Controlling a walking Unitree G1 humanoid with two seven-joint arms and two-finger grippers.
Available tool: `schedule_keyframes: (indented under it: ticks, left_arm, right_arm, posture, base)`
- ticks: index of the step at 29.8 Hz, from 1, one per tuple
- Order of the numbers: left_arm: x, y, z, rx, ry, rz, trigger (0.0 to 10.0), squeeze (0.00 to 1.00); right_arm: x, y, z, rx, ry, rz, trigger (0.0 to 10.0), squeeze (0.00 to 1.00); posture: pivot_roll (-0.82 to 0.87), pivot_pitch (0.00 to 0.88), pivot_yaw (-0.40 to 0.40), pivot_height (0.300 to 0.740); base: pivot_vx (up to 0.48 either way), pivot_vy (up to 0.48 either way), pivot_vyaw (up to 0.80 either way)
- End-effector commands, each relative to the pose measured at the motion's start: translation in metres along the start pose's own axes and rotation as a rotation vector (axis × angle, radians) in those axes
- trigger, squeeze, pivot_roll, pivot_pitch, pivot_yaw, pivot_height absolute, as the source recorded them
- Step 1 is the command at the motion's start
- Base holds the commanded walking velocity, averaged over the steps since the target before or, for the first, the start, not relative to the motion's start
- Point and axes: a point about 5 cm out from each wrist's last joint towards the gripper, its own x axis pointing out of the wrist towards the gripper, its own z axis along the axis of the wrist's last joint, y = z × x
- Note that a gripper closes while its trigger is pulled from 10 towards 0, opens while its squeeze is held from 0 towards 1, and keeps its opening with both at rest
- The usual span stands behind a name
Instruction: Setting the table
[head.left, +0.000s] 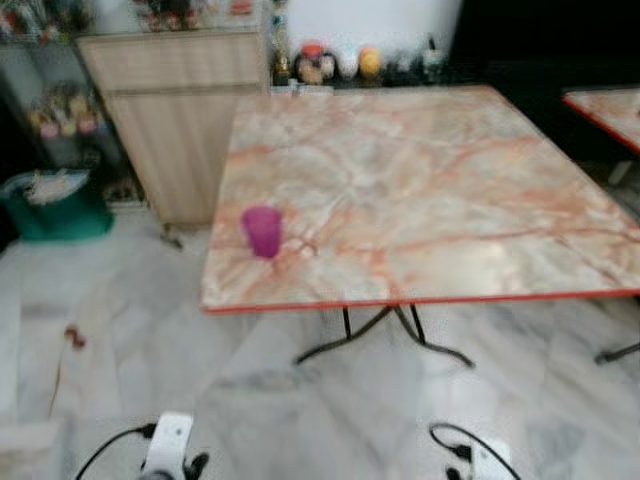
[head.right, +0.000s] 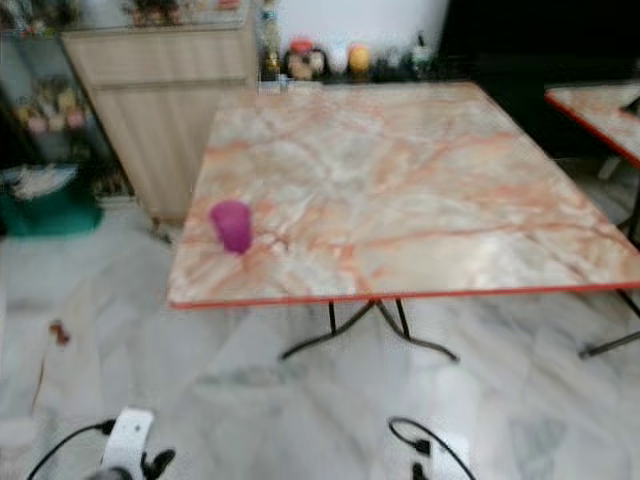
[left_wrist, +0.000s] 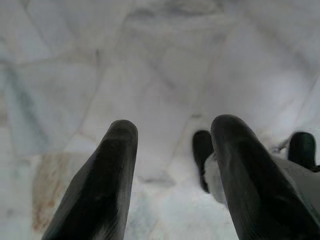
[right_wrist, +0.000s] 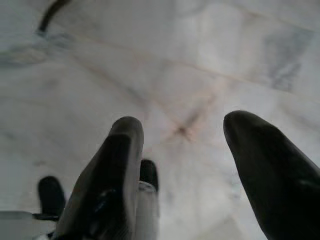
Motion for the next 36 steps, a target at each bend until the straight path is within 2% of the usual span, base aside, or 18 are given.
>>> schedule_keyframes:
  ticks: [1,16,25,36]
  left_arm:
    - [0.001,-0.006,0.000,0.001,0.009,-0.017,10.0,0.00]
    - [0.001,-0.007,-0.002,-0.011,0.004,-0.025,10.0,0.00]
    - [-0.001,-0.006,0.006,-0.009,-0.113,0.005,10.0,0.00]
    - [-0.003,-0.007,0.009,-0.003,-0.182,0.008,10.0,0.00]
  right_arm:
    - [0.000,-0.007,-0.001,-0.005,-0.003,-0.013,10.0,0.00]
    - [-0.001,-0.008,-0.002,0.010,0.006,-0.020,10.0,0.00]
    - [-0.001,-0.008,-0.004,0.005,0.009,-0.019,10.0,0.00]
    - [-0.001,-0.006,-0.004,0.007,0.004,-0.016,10.0,0.00]
  posture:
    - [0.02,0.000,0.006,0.740]
    - [0.03,0.000,0.001,0.740]
    - [0.03,0.000,0.011,0.740]
    - [0.03,0.000,0.015,0.740]
  base:
    - [0.000,0.000,0.00]
    - [0.000,0.000,0.00]
    - [0.000,0.000,0.00]
    - [0.000,0.000,0.00]
